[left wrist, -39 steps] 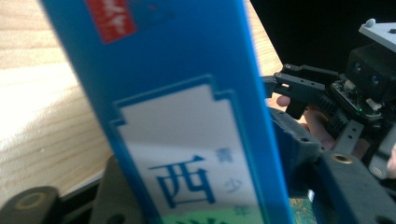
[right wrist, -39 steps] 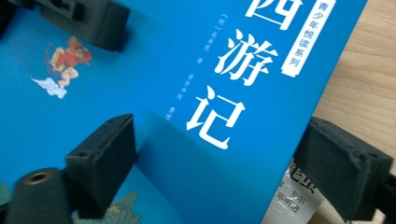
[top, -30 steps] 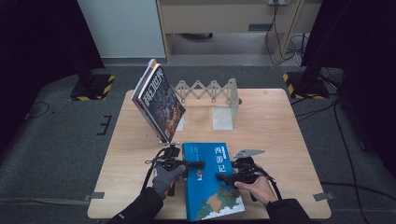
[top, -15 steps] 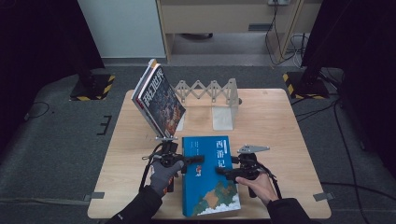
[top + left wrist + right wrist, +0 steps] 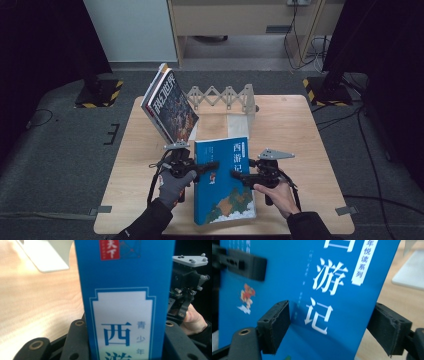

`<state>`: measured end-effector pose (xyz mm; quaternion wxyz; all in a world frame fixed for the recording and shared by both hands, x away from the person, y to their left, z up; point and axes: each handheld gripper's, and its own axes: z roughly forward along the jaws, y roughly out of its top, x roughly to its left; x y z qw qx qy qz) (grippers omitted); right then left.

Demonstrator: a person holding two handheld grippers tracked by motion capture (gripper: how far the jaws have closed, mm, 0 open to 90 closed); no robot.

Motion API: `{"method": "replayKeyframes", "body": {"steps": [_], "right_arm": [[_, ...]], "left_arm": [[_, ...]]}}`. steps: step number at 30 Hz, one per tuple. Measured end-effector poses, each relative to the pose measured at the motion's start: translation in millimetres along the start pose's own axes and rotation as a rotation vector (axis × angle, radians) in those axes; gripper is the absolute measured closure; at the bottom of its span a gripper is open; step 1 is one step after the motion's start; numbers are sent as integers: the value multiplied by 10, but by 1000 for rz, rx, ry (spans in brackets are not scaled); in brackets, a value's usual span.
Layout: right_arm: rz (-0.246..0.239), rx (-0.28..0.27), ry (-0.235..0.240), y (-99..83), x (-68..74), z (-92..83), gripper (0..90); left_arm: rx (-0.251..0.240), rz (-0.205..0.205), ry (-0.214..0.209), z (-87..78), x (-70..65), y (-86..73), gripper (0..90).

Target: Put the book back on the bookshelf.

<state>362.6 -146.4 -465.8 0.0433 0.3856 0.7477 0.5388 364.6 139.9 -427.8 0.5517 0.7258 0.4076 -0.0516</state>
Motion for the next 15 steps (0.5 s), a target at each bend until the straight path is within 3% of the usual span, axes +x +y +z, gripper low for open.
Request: {"method": "replayKeyframes", "body": {"steps": [5,9,15], "right_arm": [[-43,-44,-14,115,38,-18,222],[-46,-87,-19,199,44,-32,225],[-79,-133,-12,313,55,-52,229]], "left_arm": [[-35,62,19,-48,-92,78,609],[-56,123,35,-70,-170,151,609],[-94,177,27,-112,-220,206,609]]}}
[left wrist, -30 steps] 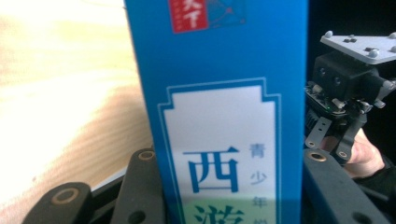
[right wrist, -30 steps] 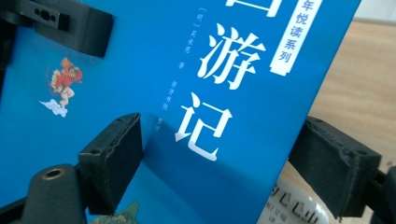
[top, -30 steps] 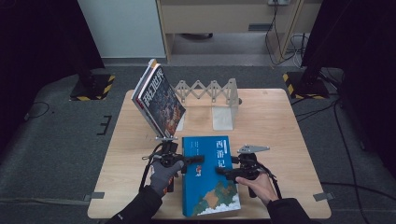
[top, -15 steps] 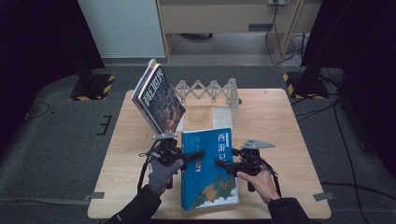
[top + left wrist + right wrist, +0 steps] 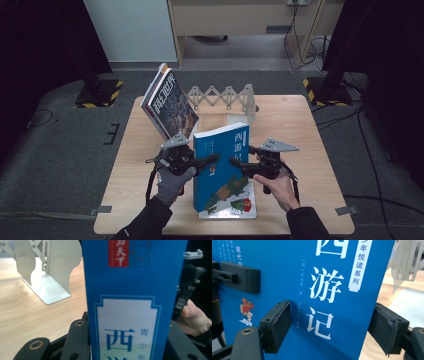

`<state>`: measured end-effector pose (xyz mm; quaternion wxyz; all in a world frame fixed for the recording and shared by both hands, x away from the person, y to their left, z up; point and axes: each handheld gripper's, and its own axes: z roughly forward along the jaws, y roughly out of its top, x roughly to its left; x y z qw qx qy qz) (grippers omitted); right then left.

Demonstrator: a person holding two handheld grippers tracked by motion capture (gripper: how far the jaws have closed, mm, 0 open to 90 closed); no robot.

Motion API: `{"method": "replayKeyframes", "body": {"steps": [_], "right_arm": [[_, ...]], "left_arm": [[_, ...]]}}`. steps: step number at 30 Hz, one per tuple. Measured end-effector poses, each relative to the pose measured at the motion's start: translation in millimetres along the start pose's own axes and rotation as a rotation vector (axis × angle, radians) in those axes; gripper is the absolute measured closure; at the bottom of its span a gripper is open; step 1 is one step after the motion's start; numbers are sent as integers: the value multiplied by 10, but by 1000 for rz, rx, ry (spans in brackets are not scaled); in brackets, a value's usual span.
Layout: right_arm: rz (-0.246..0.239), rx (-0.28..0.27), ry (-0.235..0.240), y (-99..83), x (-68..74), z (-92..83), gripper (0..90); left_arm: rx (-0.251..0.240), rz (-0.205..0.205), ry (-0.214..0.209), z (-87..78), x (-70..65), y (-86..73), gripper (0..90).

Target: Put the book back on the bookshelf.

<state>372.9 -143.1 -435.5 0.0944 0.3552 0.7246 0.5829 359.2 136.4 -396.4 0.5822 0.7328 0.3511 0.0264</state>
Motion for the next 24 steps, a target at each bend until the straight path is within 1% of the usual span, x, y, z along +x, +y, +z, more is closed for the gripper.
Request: {"method": "replayKeyframes", "body": {"steps": [1,4,8,12,16,17,20,22,24], "right_arm": [[-10,-6,-3,14,1,7,229],[-20,-21,-3,48,-4,18,229],[-39,-34,3,76,-5,16,230],[-44,-32,2,45,-8,22,249],[-50,-27,13,0,7,18,268],[-53,-25,18,-6,15,15,272],[-63,-33,33,-22,23,11,293],[-56,-35,46,-38,14,11,288],[-53,-24,42,-81,-20,22,271]], "left_arm": [[-5,12,2,-4,-6,7,609],[-17,41,3,-9,-8,18,608],[-23,59,3,-24,-17,26,608],[-12,99,26,-29,-27,-39,606],[-7,109,28,-75,10,-113,604],[-10,105,26,-85,15,-128,604],[-22,111,24,-134,36,-180,605],[-24,120,19,-160,43,-200,606],[-30,135,9,-174,40,-215,606]]}}
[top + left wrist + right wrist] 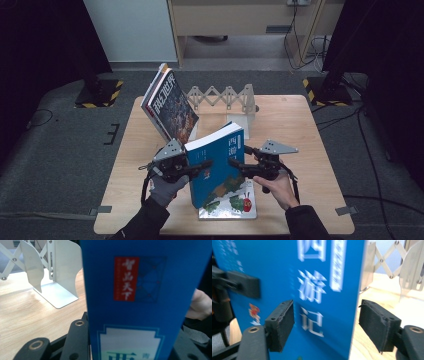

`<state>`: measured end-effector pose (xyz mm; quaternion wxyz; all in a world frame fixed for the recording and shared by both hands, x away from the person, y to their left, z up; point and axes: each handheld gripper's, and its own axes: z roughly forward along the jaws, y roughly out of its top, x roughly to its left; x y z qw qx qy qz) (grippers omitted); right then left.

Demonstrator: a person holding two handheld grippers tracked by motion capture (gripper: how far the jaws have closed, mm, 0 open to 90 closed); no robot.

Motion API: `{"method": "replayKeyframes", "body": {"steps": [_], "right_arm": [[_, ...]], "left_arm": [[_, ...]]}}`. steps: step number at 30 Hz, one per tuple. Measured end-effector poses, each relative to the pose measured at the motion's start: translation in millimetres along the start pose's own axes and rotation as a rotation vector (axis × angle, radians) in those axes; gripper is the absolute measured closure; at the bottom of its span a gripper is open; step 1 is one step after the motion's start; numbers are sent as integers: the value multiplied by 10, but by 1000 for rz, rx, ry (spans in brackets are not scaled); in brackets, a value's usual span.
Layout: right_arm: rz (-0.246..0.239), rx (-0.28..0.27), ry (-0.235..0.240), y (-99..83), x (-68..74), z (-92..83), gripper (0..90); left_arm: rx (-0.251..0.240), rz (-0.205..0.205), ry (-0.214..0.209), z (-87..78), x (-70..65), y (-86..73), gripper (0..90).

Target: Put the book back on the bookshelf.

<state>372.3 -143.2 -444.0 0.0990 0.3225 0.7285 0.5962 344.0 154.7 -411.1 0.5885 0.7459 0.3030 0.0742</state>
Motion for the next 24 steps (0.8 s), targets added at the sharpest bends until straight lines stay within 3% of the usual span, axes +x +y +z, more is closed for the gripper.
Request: {"method": "replayKeyframes", "body": {"steps": [3,6,12,24], "right_arm": [[20,31,16,-81,-48,24,258],[-3,46,51,-97,4,54,247],[-11,45,61,-101,0,31,273],[-38,45,63,-102,11,-11,303]], "left_arm": [[-5,24,-10,-9,-17,-12,603],[-8,39,-18,-8,-25,-22,600],[-12,48,-36,1,-36,-44,588],[-31,76,-9,33,-85,-82,578]]}}
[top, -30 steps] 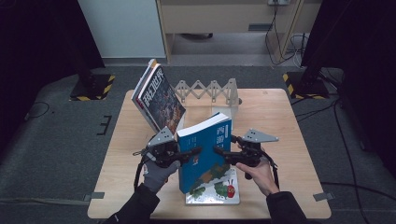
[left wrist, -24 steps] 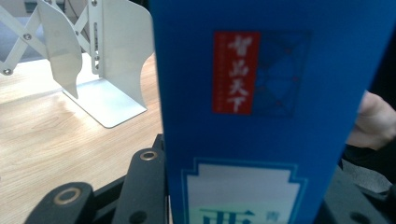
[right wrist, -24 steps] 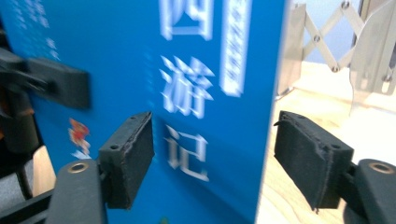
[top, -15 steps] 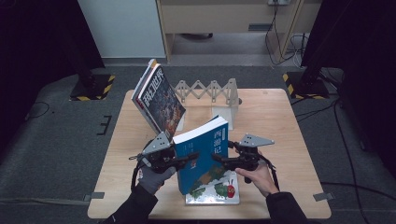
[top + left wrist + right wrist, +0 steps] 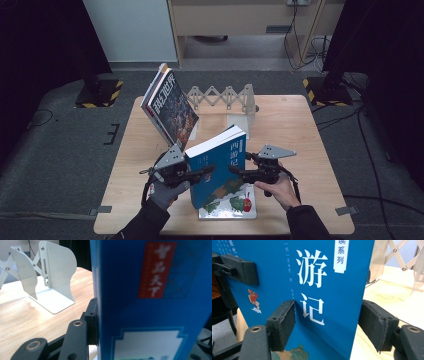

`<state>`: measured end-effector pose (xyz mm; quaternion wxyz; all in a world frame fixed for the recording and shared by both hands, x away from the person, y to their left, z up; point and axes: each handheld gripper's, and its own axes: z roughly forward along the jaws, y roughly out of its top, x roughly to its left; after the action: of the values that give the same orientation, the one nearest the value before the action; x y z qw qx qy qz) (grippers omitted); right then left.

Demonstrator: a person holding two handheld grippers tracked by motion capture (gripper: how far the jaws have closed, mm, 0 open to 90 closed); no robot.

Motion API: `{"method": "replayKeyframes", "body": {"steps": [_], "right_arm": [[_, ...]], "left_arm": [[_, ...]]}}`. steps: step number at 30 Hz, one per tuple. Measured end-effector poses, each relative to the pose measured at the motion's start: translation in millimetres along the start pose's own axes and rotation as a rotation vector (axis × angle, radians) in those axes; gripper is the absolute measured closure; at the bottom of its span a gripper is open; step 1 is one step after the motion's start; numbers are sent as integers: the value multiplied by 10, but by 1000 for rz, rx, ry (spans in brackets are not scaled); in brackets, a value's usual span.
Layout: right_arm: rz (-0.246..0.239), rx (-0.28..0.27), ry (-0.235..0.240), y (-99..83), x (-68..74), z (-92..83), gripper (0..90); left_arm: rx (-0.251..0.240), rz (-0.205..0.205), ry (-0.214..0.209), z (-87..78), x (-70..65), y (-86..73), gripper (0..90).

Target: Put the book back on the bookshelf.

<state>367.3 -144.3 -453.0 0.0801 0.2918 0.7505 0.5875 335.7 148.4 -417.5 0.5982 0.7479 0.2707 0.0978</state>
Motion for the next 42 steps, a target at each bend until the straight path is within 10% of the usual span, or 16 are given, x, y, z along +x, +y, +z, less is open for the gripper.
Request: {"method": "replayKeyframes", "body": {"steps": [29,42], "right_arm": [[42,-16,-57,-50,-145,-103,286],[37,98,-328,-207,-464,-414,152]], "left_arm": [[61,-73,80,158,-90,301,609],[17,-95,149,-131,67,550,611]]}}
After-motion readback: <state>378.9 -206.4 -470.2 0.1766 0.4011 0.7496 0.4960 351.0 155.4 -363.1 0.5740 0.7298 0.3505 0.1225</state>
